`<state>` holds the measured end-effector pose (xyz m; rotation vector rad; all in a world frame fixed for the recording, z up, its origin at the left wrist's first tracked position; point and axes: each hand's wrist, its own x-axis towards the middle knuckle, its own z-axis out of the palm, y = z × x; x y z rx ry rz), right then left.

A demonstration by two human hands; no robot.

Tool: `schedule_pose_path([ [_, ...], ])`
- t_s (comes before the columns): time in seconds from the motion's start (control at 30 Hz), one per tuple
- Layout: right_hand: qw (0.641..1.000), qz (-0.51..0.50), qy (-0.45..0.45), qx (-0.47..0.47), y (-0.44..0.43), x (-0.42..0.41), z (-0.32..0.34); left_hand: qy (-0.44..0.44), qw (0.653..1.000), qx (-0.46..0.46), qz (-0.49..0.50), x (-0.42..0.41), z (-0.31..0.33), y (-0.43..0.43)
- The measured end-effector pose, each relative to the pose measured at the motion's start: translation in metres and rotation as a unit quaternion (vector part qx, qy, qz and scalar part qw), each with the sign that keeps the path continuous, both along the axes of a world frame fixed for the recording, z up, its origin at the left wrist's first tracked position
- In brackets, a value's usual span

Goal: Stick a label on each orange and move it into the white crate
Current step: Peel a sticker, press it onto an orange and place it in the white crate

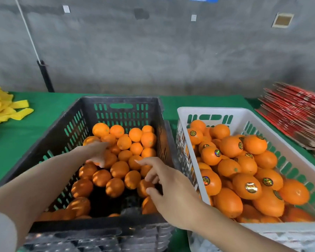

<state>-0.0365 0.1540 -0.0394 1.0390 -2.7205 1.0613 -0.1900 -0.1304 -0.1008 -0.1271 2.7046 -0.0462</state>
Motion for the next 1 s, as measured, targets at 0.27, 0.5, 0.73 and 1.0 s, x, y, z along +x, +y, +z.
schedule_pose_path([
  [0.27, 0.996, -0.020, -0.024, -0.085, 0.003, 0.003, 0.001, -0.017, 0.732, 0.646, 0.216, 0.065, 0.086, 0.045],
  [0.5, 0.902, -0.056, -0.216, -0.370, 0.023, 0.005, 0.037, -0.031, 0.516, 0.828, 0.217, 0.152, 0.123, 0.097],
  [0.73, 0.932, 0.039, -0.168, -0.319, 0.044, 0.030, 0.069, 0.034, 0.425, 0.888, 0.172, 0.206, 0.132, 0.156],
  [1.0, 0.975, 0.029, -0.069, -0.208, 0.067, 0.036, 0.079, 0.044, 0.442, 0.879, 0.173, 0.225, 0.130, 0.196],
])
